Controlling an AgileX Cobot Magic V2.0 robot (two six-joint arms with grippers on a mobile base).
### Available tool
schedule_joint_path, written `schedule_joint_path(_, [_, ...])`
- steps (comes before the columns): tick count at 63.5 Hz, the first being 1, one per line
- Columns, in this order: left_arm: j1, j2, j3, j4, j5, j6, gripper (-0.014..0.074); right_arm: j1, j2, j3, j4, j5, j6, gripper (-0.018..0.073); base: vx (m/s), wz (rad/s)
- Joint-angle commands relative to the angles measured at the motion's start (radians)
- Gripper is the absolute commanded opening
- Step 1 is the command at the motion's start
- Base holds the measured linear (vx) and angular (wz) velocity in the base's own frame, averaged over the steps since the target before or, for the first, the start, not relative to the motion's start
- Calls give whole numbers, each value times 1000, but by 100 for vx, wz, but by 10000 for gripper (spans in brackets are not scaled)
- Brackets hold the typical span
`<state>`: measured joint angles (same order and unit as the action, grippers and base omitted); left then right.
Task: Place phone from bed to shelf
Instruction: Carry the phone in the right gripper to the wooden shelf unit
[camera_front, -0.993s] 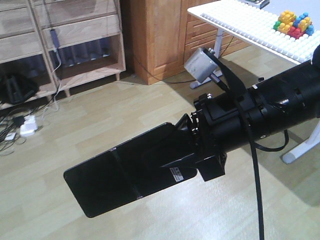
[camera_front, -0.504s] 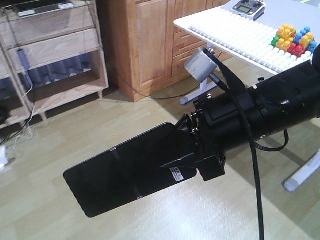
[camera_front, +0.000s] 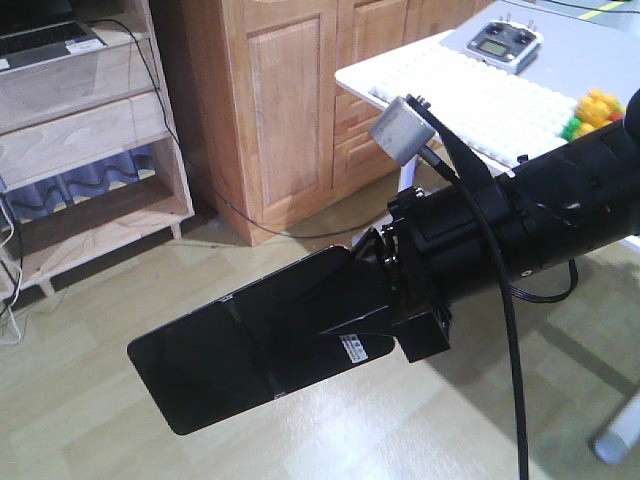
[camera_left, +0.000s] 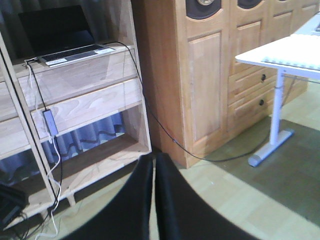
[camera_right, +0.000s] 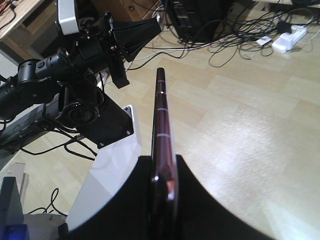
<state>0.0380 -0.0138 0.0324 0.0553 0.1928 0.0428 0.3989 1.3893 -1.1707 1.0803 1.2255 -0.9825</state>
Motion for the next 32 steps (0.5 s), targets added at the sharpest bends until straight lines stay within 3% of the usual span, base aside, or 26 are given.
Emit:
schedule_joint_path(1, [0, -11, -26, -5, -71, -4, 1, 0, -35, -26, 87, 64, -8, -1, 50, 9])
schedule_joint_path(32, [0, -11, -26, -5, -71, -4, 1, 0, -35, -26, 87, 64, -8, -1, 53, 22])
